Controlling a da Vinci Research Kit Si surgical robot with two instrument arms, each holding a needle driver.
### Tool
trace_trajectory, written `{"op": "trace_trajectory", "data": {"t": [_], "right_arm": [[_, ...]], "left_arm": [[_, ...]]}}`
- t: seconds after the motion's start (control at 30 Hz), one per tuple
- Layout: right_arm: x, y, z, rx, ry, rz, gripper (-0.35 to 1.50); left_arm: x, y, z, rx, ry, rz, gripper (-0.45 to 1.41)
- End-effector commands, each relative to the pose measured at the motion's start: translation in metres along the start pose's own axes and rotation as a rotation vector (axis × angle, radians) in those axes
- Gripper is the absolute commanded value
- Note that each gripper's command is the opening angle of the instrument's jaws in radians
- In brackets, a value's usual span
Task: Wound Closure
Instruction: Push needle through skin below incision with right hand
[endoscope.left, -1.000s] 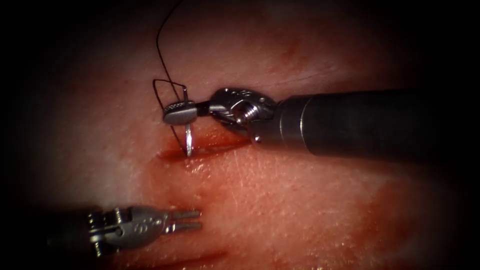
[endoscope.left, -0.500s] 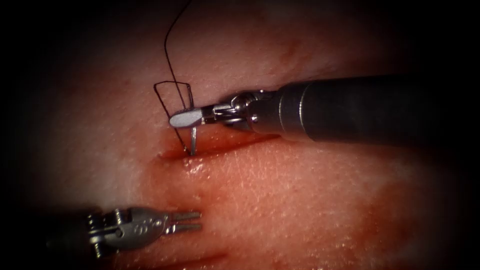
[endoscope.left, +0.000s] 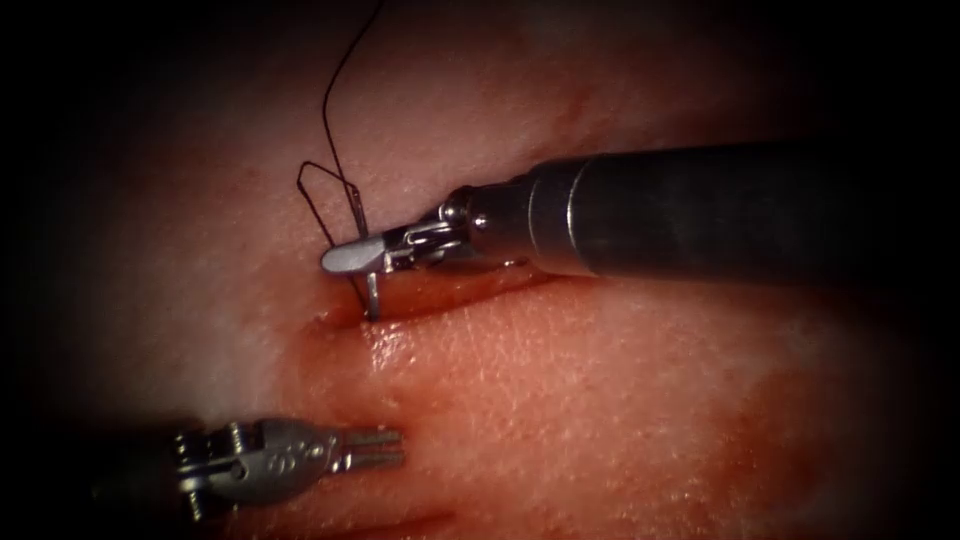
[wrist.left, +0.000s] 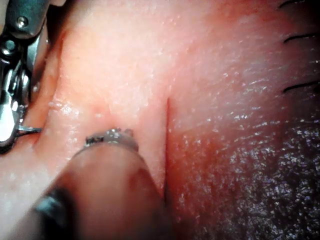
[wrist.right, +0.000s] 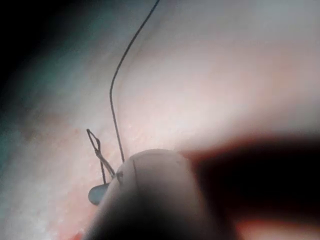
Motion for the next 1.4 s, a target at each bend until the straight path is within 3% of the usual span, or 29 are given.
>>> {"op": "trace_trajectory", "data": {"t": [0.03, 0.23, 0.63, 0.7, 0.77, 0.8, 0.83, 0.87, 0.9, 0.93, 1.13, 1.4], "right_arm": [[-0.0007, 0.0005, 0.0009, 0.004, -0.017, 0.011, -0.35], [-0.0036, 0.0002, 0.0019, 0.011, -0.053, 0.045, -0.35], [-0.0051, 0.0005, 0.0018, -0.012, -0.068, 0.073, -0.35], [-0.0046, -0.0003, 0.0021, -0.005, -0.027, 0.074, -0.35], [-0.0038, -0.0013, 0.0021, -0.006, 0.028, -0.023, -0.35], [-0.0032, -0.0019, 0.0020, -0.001, 0.061, -0.118, -0.20], [-0.0026, -0.0025, 0.0019, -0.001, 0.089, -0.189, 0.32], [-0.0021, -0.0030, 0.0018, -0.001, 0.108, -0.238, 0.71], [-0.0013, -0.0036, 0.0016, -0.009, 0.139, -0.338, 0.96], [-0.0007, -0.0041, 0.0014, -0.020, 0.173, -0.404, 1.04], [0.0040, -0.0072, -0.0015, -0.118, 0.322, -0.735, 1.08], [0.0079, -0.0097, -0.0053, -0.350, 0.354, -1.025, 1.08]], "left_arm": [[0.0000, 0.0000, 0.0007, 0.000, 0.000, 0.000, -0.25], [0.0000, -0.0001, 0.0008, 0.000, 0.000, 0.000, -0.25], [-0.0003, -0.0002, 0.0005, -0.003, 0.001, 0.003, -0.25], [-0.0002, -0.0002, 0.0005, -0.002, 0.001, 0.002, -0.25], [-0.0002, -0.0001, 0.0004, -0.002, 0.000, 0.001, -0.25], [-0.0002, -0.0001, 0.0004, -0.002, 0.000, 0.001, -0.25], [-0.0002, 0.0000, 0.0003, -0.002, 0.000, 0.001, -0.25], [-0.0002, 0.0000, 0.0003, -0.002, 0.000, 0.001, -0.25], [-0.0002, 0.0000, 0.0002, -0.001, 0.000, 0.001, -0.25], [-0.0002, 0.0001, 0.0002, -0.001, 0.000, 0.001, -0.25], [-0.0003, 0.0001, 0.0001, -0.001, 0.000, 0.002, -0.25], [-0.0005, 0.0002, -0.0002, -0.002, 0.000, 0.003, -0.25]]}}
